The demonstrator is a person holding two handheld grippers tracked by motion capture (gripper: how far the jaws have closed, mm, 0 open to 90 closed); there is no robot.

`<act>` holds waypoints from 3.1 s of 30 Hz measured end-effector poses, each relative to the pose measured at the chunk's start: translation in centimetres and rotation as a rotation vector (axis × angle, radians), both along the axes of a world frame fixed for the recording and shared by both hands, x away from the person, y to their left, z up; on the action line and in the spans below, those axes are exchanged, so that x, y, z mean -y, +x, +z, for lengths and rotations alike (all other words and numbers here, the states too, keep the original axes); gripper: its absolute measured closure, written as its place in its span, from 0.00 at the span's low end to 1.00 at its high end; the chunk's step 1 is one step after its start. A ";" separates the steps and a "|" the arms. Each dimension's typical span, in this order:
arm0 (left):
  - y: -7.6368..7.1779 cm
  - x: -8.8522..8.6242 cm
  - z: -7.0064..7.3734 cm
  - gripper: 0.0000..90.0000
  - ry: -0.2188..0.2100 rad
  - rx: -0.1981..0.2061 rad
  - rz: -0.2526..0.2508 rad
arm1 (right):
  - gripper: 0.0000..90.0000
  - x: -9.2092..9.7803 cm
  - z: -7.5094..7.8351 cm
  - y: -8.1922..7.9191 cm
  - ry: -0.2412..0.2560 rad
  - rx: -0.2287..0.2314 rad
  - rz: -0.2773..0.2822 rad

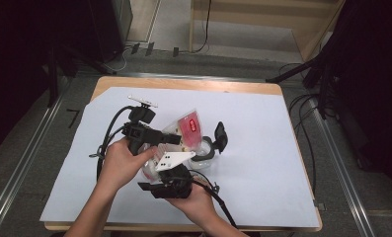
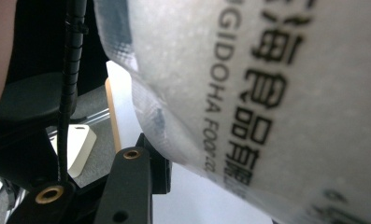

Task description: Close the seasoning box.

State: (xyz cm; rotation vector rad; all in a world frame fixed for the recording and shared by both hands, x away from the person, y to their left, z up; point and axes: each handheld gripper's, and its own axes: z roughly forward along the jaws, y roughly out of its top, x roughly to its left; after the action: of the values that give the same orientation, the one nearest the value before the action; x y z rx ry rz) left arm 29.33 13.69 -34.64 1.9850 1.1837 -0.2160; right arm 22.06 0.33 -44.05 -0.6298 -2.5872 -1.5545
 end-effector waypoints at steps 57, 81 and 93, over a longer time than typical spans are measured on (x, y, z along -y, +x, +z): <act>-0.2 0.2 0.3 0.77 0.001 -0.018 0.016 | 0.70 -0.3 0.2 -0.2 0.008 -0.024 0.013; -0.3 0.2 0.4 0.77 -0.005 -0.013 0.018 | 0.70 -0.3 0.4 -0.3 0.001 -0.013 0.015; -0.3 0.2 0.5 0.77 -0.005 -0.007 0.021 | 0.70 -0.3 0.4 -0.3 -0.004 0.006 0.013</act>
State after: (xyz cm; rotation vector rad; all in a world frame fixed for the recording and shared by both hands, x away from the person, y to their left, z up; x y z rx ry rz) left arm 29.03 13.44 -34.15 1.9680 1.2072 -0.2152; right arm 21.76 0.63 -43.65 -0.6085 -2.5939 -1.5499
